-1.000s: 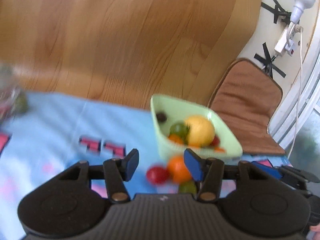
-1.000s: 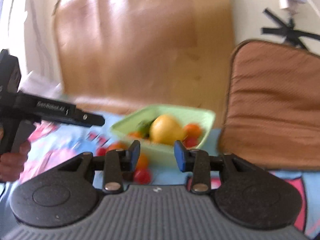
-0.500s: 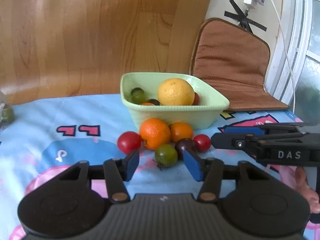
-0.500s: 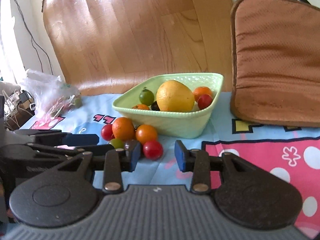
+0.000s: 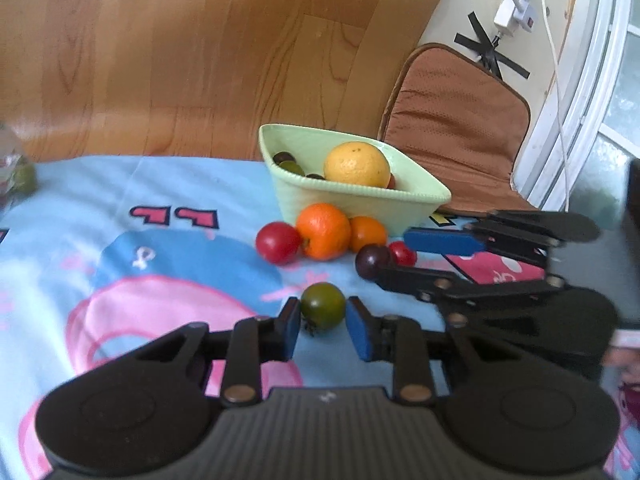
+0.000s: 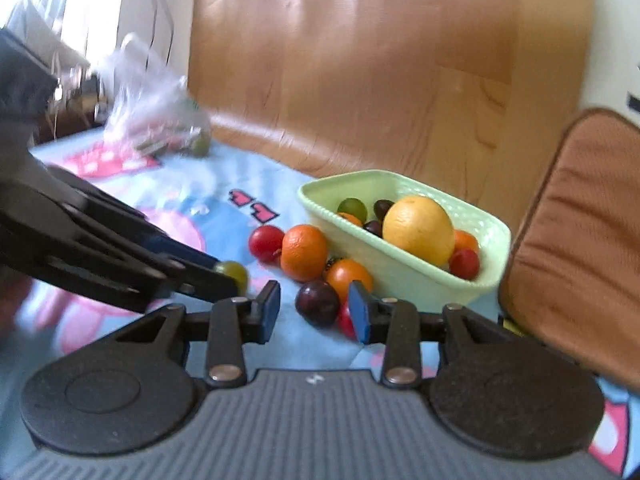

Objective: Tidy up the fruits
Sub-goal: 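Grasp a green cherry tomato with the left gripper while the right grasps a dark plum, then carry the tomato and plum into the green bowl and release both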

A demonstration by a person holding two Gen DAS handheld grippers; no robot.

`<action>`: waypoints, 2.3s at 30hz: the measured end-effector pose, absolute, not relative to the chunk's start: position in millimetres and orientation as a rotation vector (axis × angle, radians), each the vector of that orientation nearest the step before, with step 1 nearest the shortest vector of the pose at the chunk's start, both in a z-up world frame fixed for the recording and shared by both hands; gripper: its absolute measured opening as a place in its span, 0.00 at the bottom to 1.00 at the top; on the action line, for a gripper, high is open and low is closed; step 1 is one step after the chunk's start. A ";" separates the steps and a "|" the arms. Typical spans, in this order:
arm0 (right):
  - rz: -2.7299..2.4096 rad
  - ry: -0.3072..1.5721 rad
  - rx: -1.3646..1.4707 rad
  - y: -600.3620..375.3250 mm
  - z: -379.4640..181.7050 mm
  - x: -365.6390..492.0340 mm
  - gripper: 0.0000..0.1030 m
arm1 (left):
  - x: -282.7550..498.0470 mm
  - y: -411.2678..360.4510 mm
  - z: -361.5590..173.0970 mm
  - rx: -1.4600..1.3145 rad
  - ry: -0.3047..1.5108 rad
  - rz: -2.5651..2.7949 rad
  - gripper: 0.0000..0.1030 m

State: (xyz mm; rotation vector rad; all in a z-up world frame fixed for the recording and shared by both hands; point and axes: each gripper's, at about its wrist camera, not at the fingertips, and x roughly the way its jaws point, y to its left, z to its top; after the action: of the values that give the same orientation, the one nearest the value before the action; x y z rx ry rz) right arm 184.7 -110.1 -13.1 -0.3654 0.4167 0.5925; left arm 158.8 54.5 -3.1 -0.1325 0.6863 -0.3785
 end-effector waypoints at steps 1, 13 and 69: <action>0.590 0.420 -0.383 -107.6 -14.4 186.8 0.39 | 156.3 56.1 -4.5 -0.136 0.686 -0.376 0.25; 0.527 0.379 -0.468 -106.2 -13.4 162.0 0.24 | 141.1 62.4 -5.6 -0.182 0.669 -0.388 0.25; 0.544 0.395 -0.088 -162.2 0.2 96.1 0.30 | 127.2 22.7 40.4 -0.120 0.610 -0.521 0.26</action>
State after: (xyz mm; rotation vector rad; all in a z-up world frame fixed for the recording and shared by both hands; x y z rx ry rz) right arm 96.1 -162.2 0.2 -0.0880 0.3946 0.5439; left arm 127.2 22.7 40.4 -0.1200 0.6103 -0.5213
